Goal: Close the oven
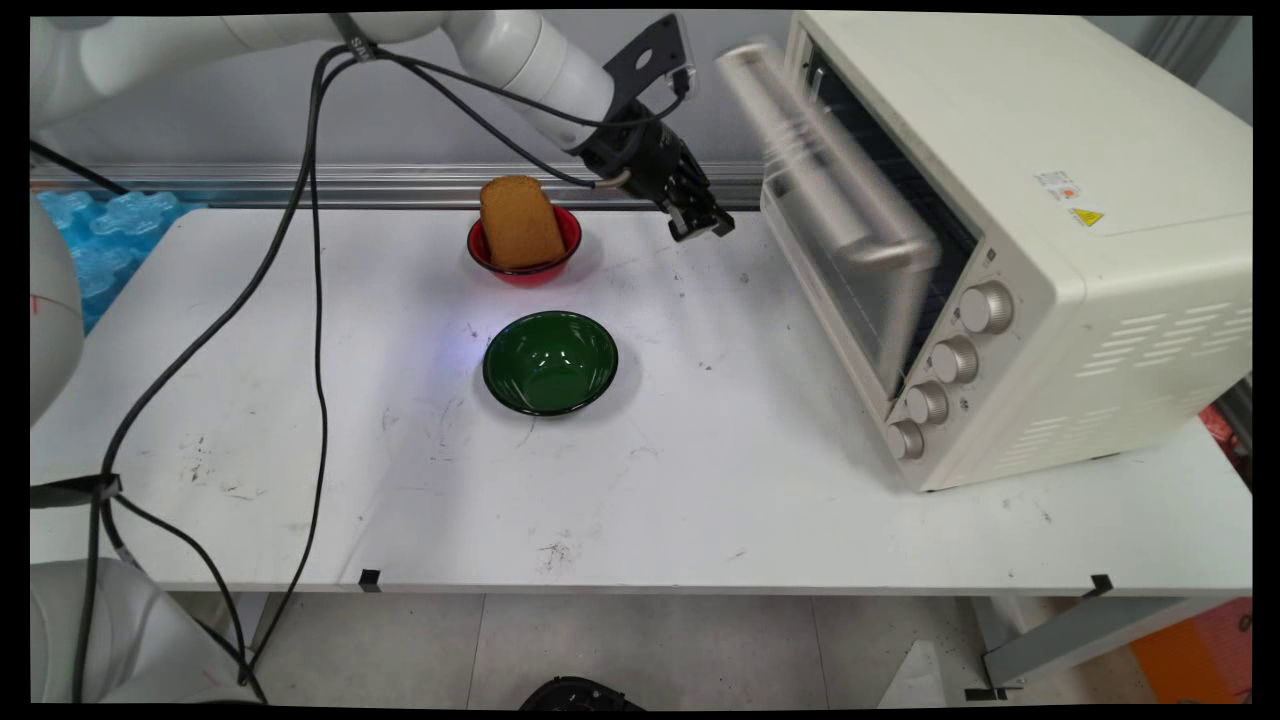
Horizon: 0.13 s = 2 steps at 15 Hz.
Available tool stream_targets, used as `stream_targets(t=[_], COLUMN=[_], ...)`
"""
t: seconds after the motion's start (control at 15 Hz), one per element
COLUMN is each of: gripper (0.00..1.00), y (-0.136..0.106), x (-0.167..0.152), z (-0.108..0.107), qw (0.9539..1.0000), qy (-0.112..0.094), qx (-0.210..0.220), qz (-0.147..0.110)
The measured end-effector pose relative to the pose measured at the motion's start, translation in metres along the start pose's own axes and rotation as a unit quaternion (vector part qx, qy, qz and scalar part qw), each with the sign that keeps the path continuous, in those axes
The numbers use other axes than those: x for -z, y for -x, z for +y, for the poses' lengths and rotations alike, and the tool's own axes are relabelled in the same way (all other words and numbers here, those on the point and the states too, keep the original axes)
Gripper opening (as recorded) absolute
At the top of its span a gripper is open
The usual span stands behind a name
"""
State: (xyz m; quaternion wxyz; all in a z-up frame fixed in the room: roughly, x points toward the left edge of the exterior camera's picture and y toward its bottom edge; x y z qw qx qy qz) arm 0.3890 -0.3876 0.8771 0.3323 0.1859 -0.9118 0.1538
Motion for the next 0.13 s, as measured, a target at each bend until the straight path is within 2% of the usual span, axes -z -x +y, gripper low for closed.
stream_targets(t=[0.13], gripper=[0.0], y=[-0.0014], x=[0.0032], z=[-0.0015], qw=[1.0], qy=[-0.001], qx=[-0.001], qz=[-0.008])
